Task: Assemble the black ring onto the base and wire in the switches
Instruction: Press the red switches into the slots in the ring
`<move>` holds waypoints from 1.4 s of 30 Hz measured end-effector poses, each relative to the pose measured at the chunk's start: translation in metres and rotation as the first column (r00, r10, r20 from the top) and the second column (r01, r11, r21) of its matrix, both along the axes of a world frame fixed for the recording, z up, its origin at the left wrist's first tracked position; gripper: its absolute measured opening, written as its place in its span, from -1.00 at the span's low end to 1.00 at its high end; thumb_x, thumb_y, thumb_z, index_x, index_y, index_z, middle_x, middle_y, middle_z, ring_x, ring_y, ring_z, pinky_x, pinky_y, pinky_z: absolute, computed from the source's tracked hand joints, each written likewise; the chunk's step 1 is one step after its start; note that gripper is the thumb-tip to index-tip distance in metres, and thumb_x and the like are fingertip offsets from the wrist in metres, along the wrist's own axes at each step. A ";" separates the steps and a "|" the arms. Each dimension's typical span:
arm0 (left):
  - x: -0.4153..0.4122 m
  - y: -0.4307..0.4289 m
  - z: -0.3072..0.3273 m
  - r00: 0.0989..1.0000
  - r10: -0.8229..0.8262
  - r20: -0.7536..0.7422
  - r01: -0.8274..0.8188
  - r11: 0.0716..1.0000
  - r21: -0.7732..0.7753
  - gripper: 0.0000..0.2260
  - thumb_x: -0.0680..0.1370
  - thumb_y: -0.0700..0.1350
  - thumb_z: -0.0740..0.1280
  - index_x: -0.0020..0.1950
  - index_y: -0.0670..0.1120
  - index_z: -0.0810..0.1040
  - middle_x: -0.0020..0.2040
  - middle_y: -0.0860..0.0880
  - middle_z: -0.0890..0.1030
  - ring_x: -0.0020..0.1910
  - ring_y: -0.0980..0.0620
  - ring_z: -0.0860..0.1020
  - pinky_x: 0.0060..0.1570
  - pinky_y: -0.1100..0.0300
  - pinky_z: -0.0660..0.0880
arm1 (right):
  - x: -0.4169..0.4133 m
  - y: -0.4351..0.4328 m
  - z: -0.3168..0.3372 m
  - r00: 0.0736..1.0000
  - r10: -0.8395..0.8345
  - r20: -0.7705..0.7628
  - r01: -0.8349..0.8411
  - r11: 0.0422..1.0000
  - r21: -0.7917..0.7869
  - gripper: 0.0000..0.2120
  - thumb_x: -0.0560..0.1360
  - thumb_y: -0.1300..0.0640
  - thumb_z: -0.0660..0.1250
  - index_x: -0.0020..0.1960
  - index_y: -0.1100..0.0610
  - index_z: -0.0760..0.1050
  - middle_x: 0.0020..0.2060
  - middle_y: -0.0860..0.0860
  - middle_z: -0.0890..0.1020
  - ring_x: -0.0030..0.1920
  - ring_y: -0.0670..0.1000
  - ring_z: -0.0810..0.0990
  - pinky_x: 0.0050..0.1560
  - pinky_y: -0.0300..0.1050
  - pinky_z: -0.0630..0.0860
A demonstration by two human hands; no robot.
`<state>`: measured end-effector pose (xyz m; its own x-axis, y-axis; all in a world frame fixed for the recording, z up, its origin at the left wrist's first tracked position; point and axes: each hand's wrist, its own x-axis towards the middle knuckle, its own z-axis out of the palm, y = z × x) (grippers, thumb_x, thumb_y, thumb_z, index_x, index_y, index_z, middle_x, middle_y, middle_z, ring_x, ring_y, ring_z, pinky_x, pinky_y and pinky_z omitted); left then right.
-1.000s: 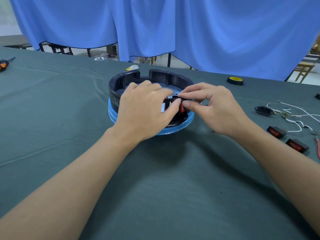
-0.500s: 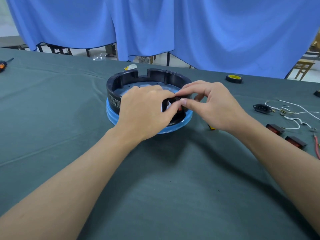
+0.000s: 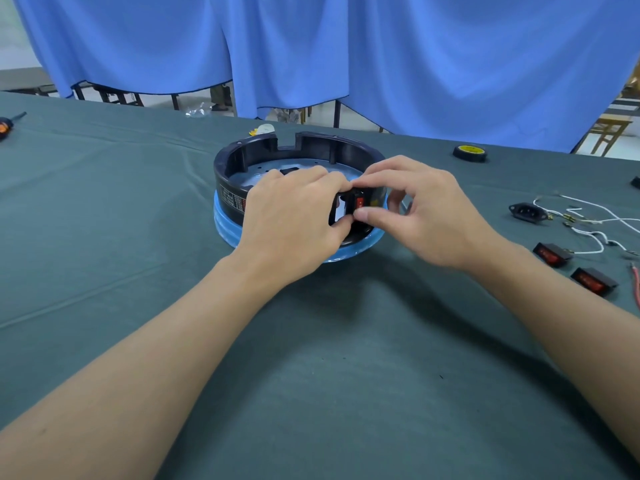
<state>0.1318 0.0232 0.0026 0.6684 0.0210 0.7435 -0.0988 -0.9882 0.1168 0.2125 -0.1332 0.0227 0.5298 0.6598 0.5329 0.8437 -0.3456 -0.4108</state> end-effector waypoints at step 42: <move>0.002 0.005 -0.006 0.971 0.155 0.181 -0.155 0.988 -0.009 -0.67 0.54 0.10 0.33 -0.32 -0.04 0.67 -0.49 0.03 0.55 -0.47 -0.06 0.52 -0.40 0.21 0.16 | 0.012 0.008 -0.002 0.983 0.046 -0.176 -0.024 0.992 0.125 -0.84 0.54 0.22 0.35 0.01 0.04 0.67 -0.02 -0.17 0.59 -0.27 -0.23 0.50 -0.17 -0.48 0.38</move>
<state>0.1339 0.0281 -0.0029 0.5123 0.1096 0.8518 0.0367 -0.9937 0.1057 0.2241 -0.1250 0.0202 0.6011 0.6158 0.5094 0.7638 -0.2551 -0.5929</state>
